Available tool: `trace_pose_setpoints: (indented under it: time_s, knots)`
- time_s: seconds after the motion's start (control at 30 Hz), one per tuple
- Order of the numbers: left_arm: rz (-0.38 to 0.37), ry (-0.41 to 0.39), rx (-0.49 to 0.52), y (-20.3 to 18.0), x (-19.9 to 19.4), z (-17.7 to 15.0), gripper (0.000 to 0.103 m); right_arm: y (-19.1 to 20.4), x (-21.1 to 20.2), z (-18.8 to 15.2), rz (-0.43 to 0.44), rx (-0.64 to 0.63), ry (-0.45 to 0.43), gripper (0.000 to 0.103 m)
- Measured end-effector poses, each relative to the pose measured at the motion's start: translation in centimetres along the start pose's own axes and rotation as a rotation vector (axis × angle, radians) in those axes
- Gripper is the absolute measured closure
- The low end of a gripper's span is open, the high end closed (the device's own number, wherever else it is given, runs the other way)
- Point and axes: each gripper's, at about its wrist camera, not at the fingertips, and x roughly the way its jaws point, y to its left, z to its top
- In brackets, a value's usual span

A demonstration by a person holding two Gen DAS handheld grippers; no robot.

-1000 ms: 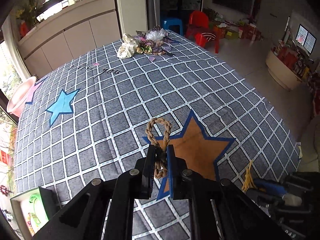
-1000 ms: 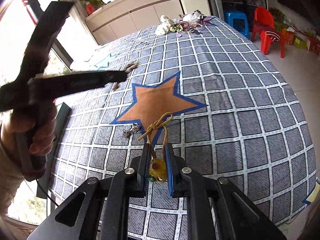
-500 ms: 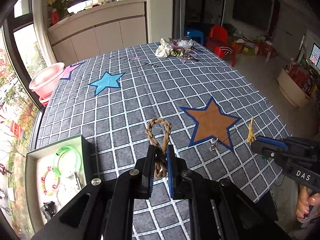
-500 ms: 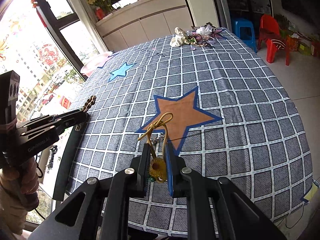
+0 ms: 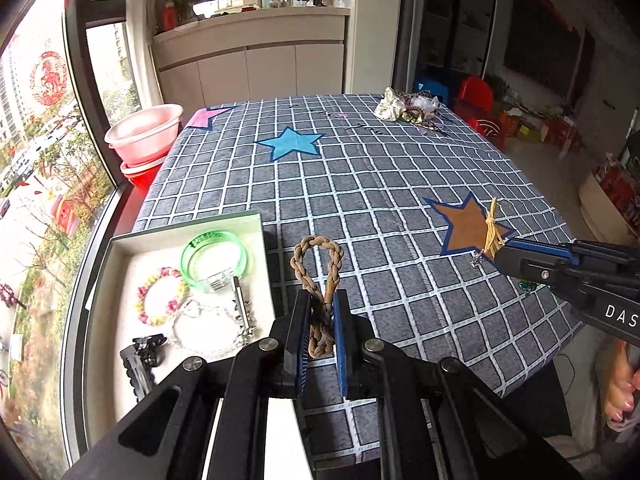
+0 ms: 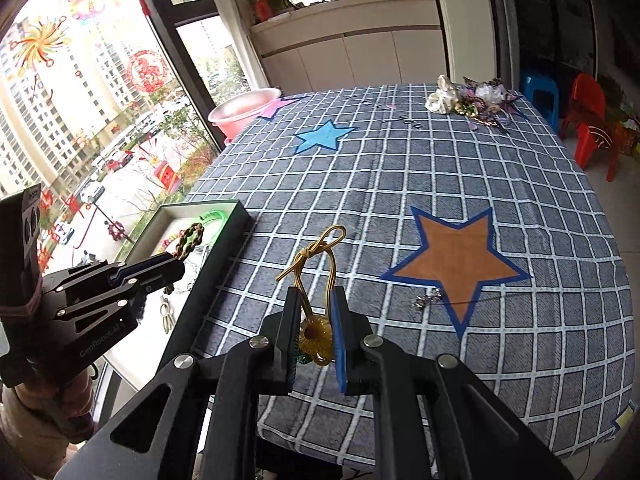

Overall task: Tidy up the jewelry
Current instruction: 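Carry the braided bracelet into the white box with left while right carries the yellow keychain there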

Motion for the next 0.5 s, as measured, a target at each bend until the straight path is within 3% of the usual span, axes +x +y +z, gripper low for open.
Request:
trace_pose_setpoints:
  time_s: [0.5]
  knots:
    - [0.143,0.032,-0.215,10.1,-2.7,-6.9,0.084,12.5,5.9,0.0,0.154,-0.211,0.108,0.087]
